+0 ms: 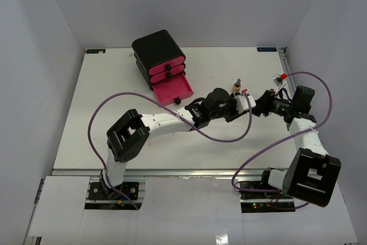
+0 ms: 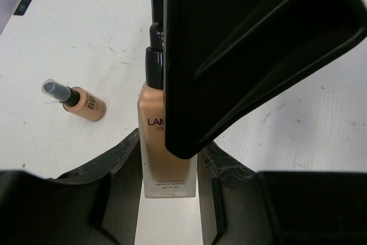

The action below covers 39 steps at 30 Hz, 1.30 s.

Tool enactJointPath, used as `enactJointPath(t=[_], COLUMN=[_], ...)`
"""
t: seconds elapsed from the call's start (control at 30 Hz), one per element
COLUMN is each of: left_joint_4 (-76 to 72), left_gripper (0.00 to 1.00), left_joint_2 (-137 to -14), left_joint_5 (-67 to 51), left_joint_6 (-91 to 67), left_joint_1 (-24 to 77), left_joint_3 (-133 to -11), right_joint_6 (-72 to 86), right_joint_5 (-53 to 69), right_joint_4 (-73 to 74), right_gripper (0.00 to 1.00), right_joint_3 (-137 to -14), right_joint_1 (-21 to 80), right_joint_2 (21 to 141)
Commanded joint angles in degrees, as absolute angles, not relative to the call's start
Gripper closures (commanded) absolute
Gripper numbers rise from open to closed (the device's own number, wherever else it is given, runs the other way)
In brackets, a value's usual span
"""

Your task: Organize the makeup

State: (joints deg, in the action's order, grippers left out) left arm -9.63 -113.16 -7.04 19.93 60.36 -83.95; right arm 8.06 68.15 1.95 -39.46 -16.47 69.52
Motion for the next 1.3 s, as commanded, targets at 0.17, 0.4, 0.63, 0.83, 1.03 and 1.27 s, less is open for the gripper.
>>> enactJointPath(t=[0.17, 0.4, 0.63, 0.83, 1.03, 1.27], left_joint_4=[-11.86, -12.28, -1.23, 12.78, 12.09, 11.28], left_gripper=[1.00, 1.00, 1.00, 1.00, 1.00, 1.00], left_joint_2=[-105.46, -98.15, -91.96, -93.06, -96.22, -102.96], left_joint_5=[-5.37, -3.52, -5.35, 1.35, 6.86, 6.58], left_joint_6=[16.17, 13.53, 9.43, 14.67, 20.37, 20.53], left_joint_1=[59.14, 57.20, 47.20, 38.14, 34.75, 32.52], left_joint_3=[-77.47, -68.70, -67.14, -72.81, -73.34, -78.08], right_joint_6=[3.06, 0.36, -5.13, -5.33, -5.36, -5.19], right_joint_5=[70.01, 64.50, 65.91, 66.20, 66.55, 66.71], right_joint_4=[2.73, 6.06, 8.35, 8.35, 8.35, 8.35], right_gripper=[0.04, 0.10, 0.10, 0.10, 0.10, 0.10], right_joint_3=[-39.73, -40.69, -41.33, -41.13, -41.12, -41.04], right_joint_1=[-16.35, -17.05, -17.97, -18.51, -18.83, -19.45], right_joint_2=[69.08, 68.99, 67.66, 66.57, 66.56, 66.81])
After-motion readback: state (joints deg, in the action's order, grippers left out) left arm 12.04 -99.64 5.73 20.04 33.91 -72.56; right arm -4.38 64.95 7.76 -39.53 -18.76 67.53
